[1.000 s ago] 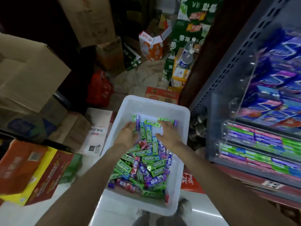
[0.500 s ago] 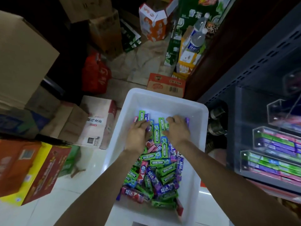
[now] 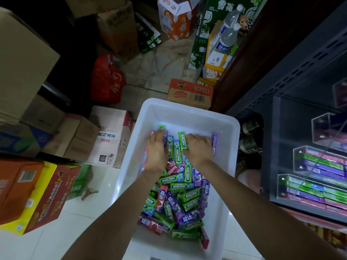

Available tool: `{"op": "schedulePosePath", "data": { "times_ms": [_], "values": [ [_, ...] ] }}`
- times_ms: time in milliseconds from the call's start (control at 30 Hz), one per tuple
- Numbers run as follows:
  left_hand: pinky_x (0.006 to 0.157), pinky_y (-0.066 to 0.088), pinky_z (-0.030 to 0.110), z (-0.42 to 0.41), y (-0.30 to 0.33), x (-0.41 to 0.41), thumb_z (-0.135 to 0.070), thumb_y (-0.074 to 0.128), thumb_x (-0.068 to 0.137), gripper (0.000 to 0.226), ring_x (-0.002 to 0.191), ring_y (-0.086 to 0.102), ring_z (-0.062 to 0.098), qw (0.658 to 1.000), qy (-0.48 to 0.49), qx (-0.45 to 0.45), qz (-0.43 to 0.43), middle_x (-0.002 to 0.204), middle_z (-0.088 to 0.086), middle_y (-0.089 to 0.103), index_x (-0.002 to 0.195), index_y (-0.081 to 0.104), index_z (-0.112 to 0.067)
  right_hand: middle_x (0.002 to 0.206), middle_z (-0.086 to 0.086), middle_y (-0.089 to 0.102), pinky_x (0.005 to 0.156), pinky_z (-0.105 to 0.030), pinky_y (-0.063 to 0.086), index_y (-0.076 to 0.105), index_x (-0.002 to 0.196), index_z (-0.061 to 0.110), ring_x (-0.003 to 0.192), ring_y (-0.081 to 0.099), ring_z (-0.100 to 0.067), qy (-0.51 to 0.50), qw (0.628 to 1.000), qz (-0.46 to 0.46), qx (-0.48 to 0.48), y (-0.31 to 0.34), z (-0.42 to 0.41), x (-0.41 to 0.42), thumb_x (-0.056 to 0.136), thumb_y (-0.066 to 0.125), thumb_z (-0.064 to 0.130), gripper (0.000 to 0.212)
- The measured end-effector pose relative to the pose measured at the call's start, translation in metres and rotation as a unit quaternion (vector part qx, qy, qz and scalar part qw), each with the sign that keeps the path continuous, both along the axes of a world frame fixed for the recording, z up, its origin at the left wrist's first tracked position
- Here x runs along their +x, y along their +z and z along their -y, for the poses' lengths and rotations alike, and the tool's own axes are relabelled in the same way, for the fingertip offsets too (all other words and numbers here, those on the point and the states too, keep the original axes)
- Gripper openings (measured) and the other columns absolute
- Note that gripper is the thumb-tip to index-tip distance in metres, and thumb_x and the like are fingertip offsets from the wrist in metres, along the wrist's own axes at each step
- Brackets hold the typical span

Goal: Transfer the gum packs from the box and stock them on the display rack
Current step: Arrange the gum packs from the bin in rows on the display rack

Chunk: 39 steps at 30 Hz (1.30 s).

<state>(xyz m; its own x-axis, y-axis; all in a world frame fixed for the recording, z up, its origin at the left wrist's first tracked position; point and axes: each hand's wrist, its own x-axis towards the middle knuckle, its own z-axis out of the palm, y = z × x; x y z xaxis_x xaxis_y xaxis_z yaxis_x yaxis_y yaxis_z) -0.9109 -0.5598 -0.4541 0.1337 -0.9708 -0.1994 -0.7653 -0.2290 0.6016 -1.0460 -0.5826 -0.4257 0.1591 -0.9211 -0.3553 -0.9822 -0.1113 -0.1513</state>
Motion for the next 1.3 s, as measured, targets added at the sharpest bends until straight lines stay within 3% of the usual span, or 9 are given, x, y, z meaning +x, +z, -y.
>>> {"op": "schedulePosePath", "data": {
  "times_ms": [300, 500, 600, 700, 867, 1000, 1100, 1200, 1300],
  "values": [
    [0.115, 0.004, 0.023, -0.008, 0.007, -0.013, 0.011, 0.042, 0.091, 0.061, 0.146, 0.006, 0.029, 0.999, 0.030, 0.013, -0.027, 0.155, 0.020, 0.006, 0.147, 0.020, -0.001, 0.115, -0.015, 0.058, 0.088, -0.038, 0.046, 0.053, 0.116, 0.003, 0.107, 0.055, -0.030, -0.098, 0.973, 0.151, 0.144, -0.003, 0.007, 0.007, 0.087, 0.064, 0.025, 0.038],
    [0.110, 0.019, 0.023, -0.006, 0.012, 0.002, 0.007, 0.049, 0.088, 0.058, 0.136, 0.031, 0.028, 0.998, -0.002, 0.031, -0.052, 0.146, 0.015, 0.039, 0.143, 0.035, -0.005, 0.113, -0.019, 0.061, 0.090, -0.042, 0.047, 0.051, 0.116, -0.002, 0.105, 0.058, -0.032, -0.166, 0.946, 0.217, 0.172, -0.004, 0.005, 0.005, 0.088, 0.061, 0.016, 0.034],
    [0.094, 0.037, 0.024, -0.006, 0.020, 0.015, 0.005, 0.054, 0.087, 0.058, 0.117, 0.052, 0.029, 0.993, 0.010, 0.061, -0.097, 0.126, 0.014, 0.058, 0.140, 0.042, -0.011, 0.099, -0.016, 0.064, 0.074, -0.033, 0.045, 0.058, 0.100, -0.003, 0.091, 0.060, -0.027, -0.172, 0.941, 0.223, 0.185, -0.005, 0.005, 0.007, 0.088, 0.062, 0.018, 0.024],
    [0.079, 0.039, 0.022, -0.005, 0.022, 0.020, 0.002, 0.055, 0.087, 0.056, 0.105, 0.058, 0.028, 0.988, 0.024, 0.092, -0.121, 0.113, 0.013, 0.062, 0.139, 0.044, -0.015, 0.091, -0.007, 0.053, 0.069, -0.026, 0.034, 0.053, 0.102, 0.001, 0.085, 0.051, -0.019, -0.159, 0.945, 0.226, 0.176, -0.003, 0.001, 0.013, 0.088, 0.062, 0.015, 0.022],
    [0.084, 0.040, 0.018, -0.008, 0.020, 0.017, 0.000, 0.059, 0.086, 0.055, 0.113, 0.058, 0.021, 0.983, 0.035, 0.110, -0.144, 0.122, 0.006, 0.063, 0.137, 0.046, -0.016, 0.075, 0.003, 0.047, 0.051, -0.023, 0.030, 0.044, 0.096, 0.006, 0.079, 0.049, -0.018, -0.182, 0.942, 0.227, 0.166, -0.004, -0.005, 0.021, 0.084, 0.068, 0.020, 0.030],
    [0.099, 0.040, 0.034, 0.002, 0.018, 0.011, -0.005, 0.065, 0.083, 0.060, 0.121, 0.049, 0.033, 0.991, 0.002, 0.113, -0.070, 0.131, 0.018, 0.048, 0.138, 0.043, -0.012, 0.076, 0.004, 0.042, 0.062, -0.025, 0.032, 0.043, 0.075, 0.014, 0.084, 0.045, -0.015, -0.189, 0.940, 0.223, 0.177, -0.003, -0.003, 0.025, 0.085, 0.068, 0.025, 0.029],
    [0.102, 0.038, 0.044, 0.009, 0.018, 0.004, -0.014, 0.069, 0.083, 0.064, 0.125, 0.042, 0.039, 0.990, -0.020, 0.140, -0.004, 0.136, 0.025, 0.039, 0.137, 0.037, -0.004, 0.094, -0.003, 0.045, 0.070, -0.023, 0.028, 0.047, 0.089, 0.012, 0.090, 0.042, -0.014, -0.191, 0.939, 0.238, 0.157, -0.003, 0.000, 0.019, 0.087, 0.065, 0.026, 0.023],
    [0.104, 0.034, 0.039, 0.013, 0.025, -0.004, -0.024, 0.066, 0.087, 0.059, 0.127, 0.038, 0.037, 0.982, -0.052, 0.161, 0.080, 0.137, 0.025, 0.037, 0.132, 0.037, 0.001, 0.090, -0.006, 0.051, 0.064, -0.025, 0.027, 0.051, 0.088, 0.008, 0.085, 0.048, -0.017, -0.228, 0.927, 0.264, 0.134, -0.001, 0.003, 0.006, 0.086, 0.066, 0.021, 0.020],
    [0.102, 0.033, 0.038, 0.017, 0.030, -0.010, -0.026, 0.065, 0.088, 0.055, 0.125, 0.041, 0.037, 0.977, -0.052, 0.174, 0.115, 0.135, 0.025, 0.040, 0.126, 0.039, 0.005, 0.093, -0.012, 0.060, 0.072, -0.030, 0.042, 0.055, 0.088, 0.003, 0.087, 0.057, -0.024, -0.265, 0.911, 0.291, 0.123, 0.002, 0.001, -0.006, 0.083, 0.069, 0.023, 0.025]
  ]
}}
